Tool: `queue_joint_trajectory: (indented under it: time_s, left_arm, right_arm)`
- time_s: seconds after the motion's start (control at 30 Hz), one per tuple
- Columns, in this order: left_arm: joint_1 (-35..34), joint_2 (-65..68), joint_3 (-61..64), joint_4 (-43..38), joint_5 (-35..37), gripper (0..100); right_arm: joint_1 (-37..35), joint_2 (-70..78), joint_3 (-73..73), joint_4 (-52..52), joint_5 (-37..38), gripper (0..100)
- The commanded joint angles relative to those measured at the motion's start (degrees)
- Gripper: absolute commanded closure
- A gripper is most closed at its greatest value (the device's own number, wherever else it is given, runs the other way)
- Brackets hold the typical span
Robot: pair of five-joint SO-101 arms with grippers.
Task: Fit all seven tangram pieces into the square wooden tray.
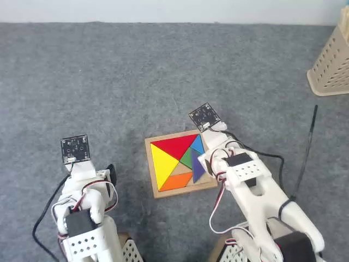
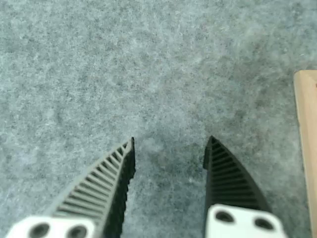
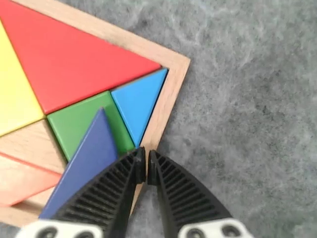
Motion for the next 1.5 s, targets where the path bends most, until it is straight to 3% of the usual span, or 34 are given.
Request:
queue_joint_trajectory:
  time_s: [0.0,0.57,0.87,1.17,1.47]
  left_arm:
    - [0.18,-0.79,-0.75,0.26,-0.26,78]
    - [0.18,-0.79,-0.75,0.26,-0.26,78]
    - [0.18,-0.79,-0.75,0.26,-0.26,78]
    - [0.18,-0.79,-0.75,0.26,-0.26,78]
    - [0.18,-0.79,-0.75,0.26,-0.26,78]
  right_arm:
    - [0.66,-4.97,-0.53,3.12,0.70,99.2]
    - [0.57,-4.88,-0.44,4.70,0.70,99.2]
    - [-3.56,-5.49,0.88,5.85,0.70,99.2]
    - [-3.30,-6.02,0.79,5.93,0.70,99.2]
    - [0.75,-17.01,4.13,5.41,0.70,99.2]
